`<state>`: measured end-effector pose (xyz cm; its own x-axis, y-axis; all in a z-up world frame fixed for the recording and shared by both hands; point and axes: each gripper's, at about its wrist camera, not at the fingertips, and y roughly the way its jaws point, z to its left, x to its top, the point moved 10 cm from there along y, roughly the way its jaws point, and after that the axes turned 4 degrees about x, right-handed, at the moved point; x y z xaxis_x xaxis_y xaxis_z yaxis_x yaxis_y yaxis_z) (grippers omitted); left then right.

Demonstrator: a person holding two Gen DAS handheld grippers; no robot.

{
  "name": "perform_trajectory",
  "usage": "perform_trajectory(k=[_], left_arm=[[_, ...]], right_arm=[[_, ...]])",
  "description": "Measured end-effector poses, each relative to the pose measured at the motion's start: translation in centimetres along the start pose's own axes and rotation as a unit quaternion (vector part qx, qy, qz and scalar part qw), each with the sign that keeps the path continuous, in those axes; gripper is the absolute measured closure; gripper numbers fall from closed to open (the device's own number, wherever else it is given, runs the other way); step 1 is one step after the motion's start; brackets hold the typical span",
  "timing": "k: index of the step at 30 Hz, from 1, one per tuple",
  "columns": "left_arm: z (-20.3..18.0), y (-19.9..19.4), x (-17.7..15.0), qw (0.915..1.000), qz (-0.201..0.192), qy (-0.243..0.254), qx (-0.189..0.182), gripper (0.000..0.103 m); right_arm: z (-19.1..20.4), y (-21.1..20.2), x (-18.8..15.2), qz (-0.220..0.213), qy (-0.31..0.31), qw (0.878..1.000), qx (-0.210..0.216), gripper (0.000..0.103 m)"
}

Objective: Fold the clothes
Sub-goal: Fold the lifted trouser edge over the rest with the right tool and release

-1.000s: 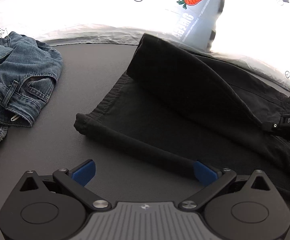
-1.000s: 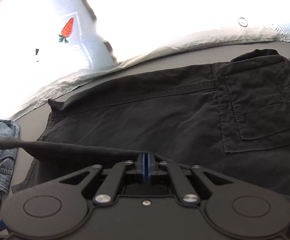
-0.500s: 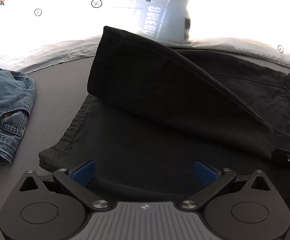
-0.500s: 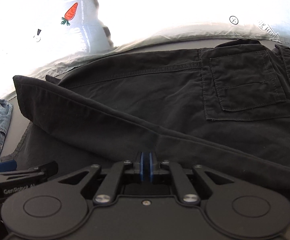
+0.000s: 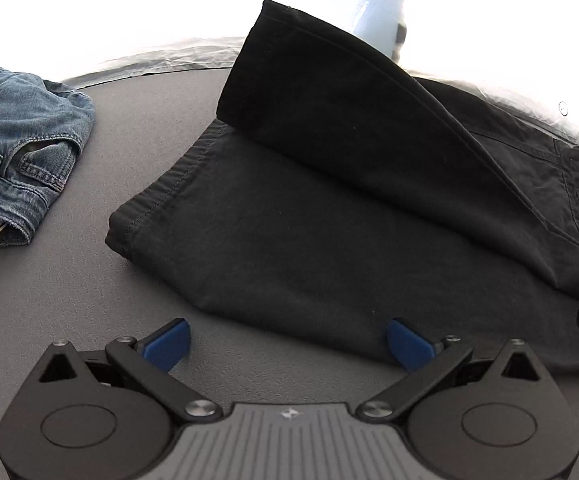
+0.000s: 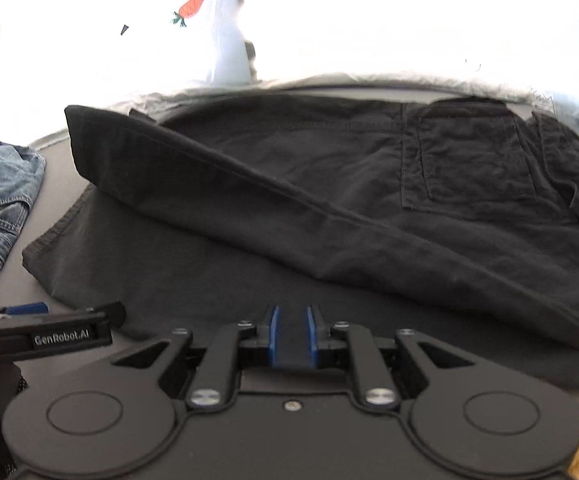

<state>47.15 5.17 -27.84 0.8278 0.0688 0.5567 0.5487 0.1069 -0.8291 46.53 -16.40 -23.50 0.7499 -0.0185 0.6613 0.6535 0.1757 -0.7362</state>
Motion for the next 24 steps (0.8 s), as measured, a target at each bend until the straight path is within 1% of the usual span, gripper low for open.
perform_trajectory(k=[1, 3, 6, 8, 9, 10, 12, 16, 18, 20, 23, 24], left_arm=[[0.2, 0.0, 0.0, 1.0000, 0.006, -0.004, 0.002, 0.000], [0.5, -0.2, 0.2, 0.9998, 0.011, -0.015, 0.001, 0.000], [1.1, -0.1, 0.6, 0.9997, 0.015, -0.018, 0.005, 0.000], [1.4, 0.2, 0.7, 0.9997, 0.017, -0.015, 0.011, 0.000], [1.6, 0.5, 0.7, 0.9996, 0.020, -0.017, 0.011, 0.000], [1.8, 0.6, 0.7, 0.9995, 0.020, -0.021, 0.008, 0.000], [1.9, 0.5, 0.8, 0.9996, 0.018, -0.022, 0.010, 0.000], [2.1, 0.4, 0.7, 0.9996, 0.016, -0.022, 0.011, 0.000], [2.2, 0.4, 0.7, 0.9996, 0.015, -0.023, 0.009, 0.000], [2.3, 0.3, 0.6, 0.9996, 0.016, -0.023, 0.009, 0.000], [2.6, 0.0, 0.4, 0.9994, 0.018, -0.030, 0.006, 0.000], [2.7, -0.1, 0.2, 0.9993, 0.019, -0.032, 0.005, 0.000]], right_arm=[[-0.4, -0.2, 0.7, -0.017, -0.004, 1.000, -0.007, 0.068], [-2.2, -0.2, 2.2, -0.039, 0.009, 0.999, -0.012, 0.067], [-5.3, 1.3, 4.0, -0.040, 0.076, 0.996, -0.020, 0.069], [-7.0, 2.6, 4.8, -0.033, 0.117, 0.992, -0.030, 0.071], [-8.0, 3.6, 4.9, -0.022, 0.142, 0.989, -0.031, 0.073], [-8.9, 4.5, 4.5, -0.005, 0.167, 0.986, -0.028, 0.077], [-9.5, 5.8, 3.2, 0.030, 0.197, 0.980, -0.011, 0.081], [-7.2, 4.6, 0.6, 0.053, 0.187, 0.981, 0.021, 0.082], [-5.9, 3.4, -1.0, 0.064, 0.197, 0.977, 0.046, 0.082], [-4.4, 2.7, -2.2, 0.086, 0.191, 0.975, 0.073, 0.082], [-2.6, 2.2, -2.3, 0.100, 0.157, 0.978, 0.089, 0.082], [-2.1, 2.0, -2.0, 0.092, 0.151, 0.979, 0.097, 0.082]])
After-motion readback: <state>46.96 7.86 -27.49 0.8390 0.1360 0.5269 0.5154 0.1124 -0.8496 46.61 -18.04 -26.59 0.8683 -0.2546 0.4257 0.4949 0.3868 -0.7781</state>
